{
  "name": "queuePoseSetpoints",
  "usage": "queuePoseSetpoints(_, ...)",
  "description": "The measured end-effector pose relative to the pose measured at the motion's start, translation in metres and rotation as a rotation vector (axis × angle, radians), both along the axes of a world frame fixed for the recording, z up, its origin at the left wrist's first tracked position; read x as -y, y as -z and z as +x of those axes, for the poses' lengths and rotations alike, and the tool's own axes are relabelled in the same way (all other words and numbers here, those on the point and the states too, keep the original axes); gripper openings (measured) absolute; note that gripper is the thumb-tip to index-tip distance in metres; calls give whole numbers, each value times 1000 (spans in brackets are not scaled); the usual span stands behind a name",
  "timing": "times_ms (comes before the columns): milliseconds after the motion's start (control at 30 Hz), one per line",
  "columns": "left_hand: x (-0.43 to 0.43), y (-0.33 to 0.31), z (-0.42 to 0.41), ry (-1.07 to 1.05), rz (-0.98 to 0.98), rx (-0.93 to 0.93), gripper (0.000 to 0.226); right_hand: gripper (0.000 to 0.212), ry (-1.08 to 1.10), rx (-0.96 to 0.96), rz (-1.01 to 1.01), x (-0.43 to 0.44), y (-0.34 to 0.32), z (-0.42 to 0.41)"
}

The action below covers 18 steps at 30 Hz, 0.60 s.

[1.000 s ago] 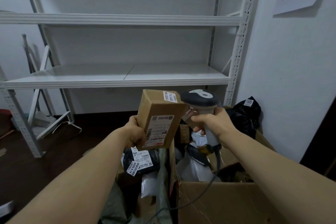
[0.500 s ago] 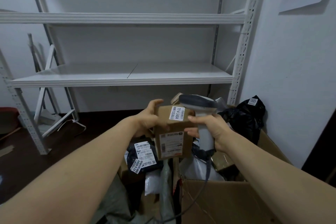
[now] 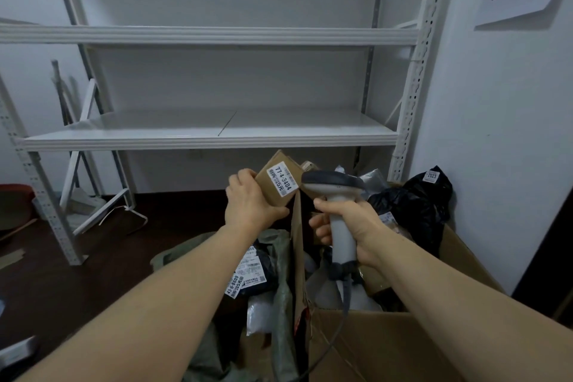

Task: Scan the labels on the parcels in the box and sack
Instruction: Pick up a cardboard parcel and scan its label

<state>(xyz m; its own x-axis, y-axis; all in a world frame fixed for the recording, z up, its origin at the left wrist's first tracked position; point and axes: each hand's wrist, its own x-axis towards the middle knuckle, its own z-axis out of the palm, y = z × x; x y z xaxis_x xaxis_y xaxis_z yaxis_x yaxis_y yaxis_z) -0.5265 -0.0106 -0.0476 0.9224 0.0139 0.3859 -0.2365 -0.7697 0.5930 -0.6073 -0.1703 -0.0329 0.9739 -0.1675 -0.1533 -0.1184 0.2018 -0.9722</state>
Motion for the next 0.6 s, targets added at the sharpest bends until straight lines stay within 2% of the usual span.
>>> queuePoseSetpoints(100, 4, 1, -4, 24, -72, -29, 107, 21, 89, 17, 81, 0, -1, 7)
queuePoseSetpoints(200, 7, 2, -3, 89, -135, -202, 122, 20, 128, 22, 172, 3, -5, 9)
queuePoseSetpoints(267, 12, 2, -5, 224, -242, -314, 125, 19, 76, 27, 224, 3, -5, 8)
queuePoseSetpoints(300, 15, 3, -6, 298, -318, -366, 120, 29, 57, 31, 234, 3, -4, 8)
queuePoseSetpoints(367, 18, -4, -16, 401, -509, -478, 87, 59, 50, 35, 208, 2, 0, 8)
queuePoseSetpoints(433, 17, -12, -17, 427, -734, -647, 57, 70, 53, 42, 186, 4, 4, 7)
queuePoseSetpoints(533, 15, -19, -9, 250, -1017, -804, 55, 65, 33, 60, 204, 9, 8, 6)
queuePoseSetpoints(600, 16, -15, -3, 97, -1064, -832, 57, 65, -6, 95, 163, 10, 5, 6)
